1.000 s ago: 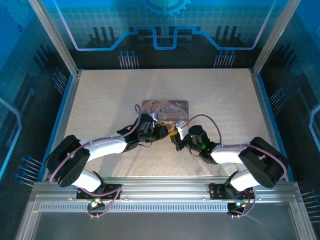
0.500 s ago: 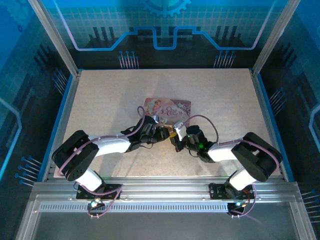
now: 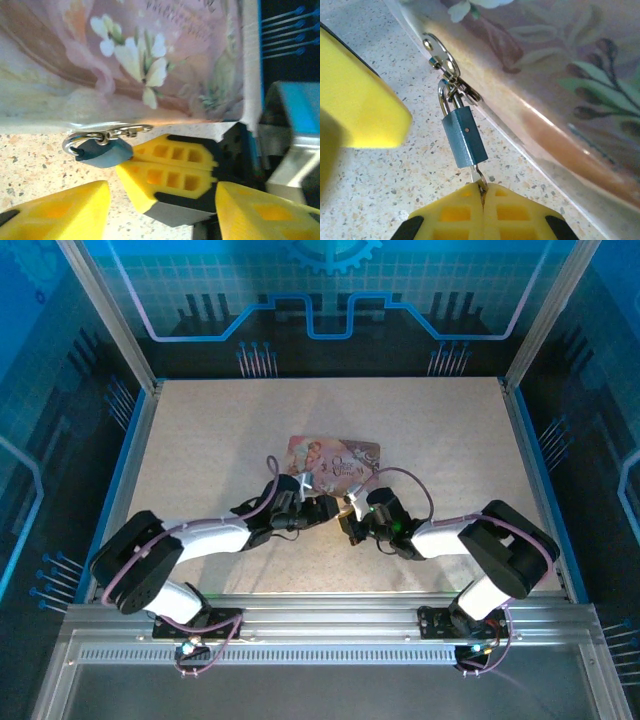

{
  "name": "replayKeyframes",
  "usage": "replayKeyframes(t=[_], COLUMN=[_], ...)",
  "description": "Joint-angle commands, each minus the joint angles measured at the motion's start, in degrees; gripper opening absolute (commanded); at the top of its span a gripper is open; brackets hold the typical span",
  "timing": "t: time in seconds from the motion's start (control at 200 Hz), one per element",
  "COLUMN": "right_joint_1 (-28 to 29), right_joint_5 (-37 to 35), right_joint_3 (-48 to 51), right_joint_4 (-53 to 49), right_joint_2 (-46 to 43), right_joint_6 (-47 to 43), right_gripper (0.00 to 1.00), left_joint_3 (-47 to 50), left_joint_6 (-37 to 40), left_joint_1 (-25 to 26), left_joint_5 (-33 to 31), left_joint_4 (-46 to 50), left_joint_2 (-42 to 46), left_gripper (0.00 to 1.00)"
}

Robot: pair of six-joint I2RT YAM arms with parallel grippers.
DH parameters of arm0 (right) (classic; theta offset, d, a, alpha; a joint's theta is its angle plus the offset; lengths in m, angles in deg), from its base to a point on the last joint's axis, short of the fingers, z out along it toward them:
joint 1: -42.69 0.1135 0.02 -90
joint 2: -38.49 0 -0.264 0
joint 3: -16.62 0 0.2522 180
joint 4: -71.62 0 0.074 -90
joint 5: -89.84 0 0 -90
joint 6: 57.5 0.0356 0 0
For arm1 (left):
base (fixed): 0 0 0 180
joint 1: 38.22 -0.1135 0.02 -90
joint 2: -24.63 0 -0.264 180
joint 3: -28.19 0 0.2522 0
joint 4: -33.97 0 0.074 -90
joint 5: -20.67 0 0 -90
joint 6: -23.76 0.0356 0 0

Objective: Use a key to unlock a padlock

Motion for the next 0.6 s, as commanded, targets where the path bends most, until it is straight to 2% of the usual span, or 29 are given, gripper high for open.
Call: replayKeyframes(t=[0.0, 0.25, 0.595], right_joint_1=[-0.4, 0.4, 2.4], right_joint_5=[3.4, 4.9, 7.3], right_joint_3=[-0.8, 0.9, 0.9], right_joint_4=[-1.1, -2.4, -7.9], right_joint_2=[-0.8, -4.6, -9.4], right_joint_6=[3.9, 14.1, 23.7], right_gripper=[0.02, 0.02, 0.02], left_joint_3=[2.7, 7.2, 10.8], left_joint_6=[-0.3, -4.5, -10.3], left_joint_1=[-1.4, -2.1, -2.0], left_joint_5=[0.3, 0.0, 0.5], left_joint_4=[-0.2, -3.3, -10.1], left_joint_2=[4.3, 7.5, 4.6], left_gripper=[0.63, 0.61, 0.54])
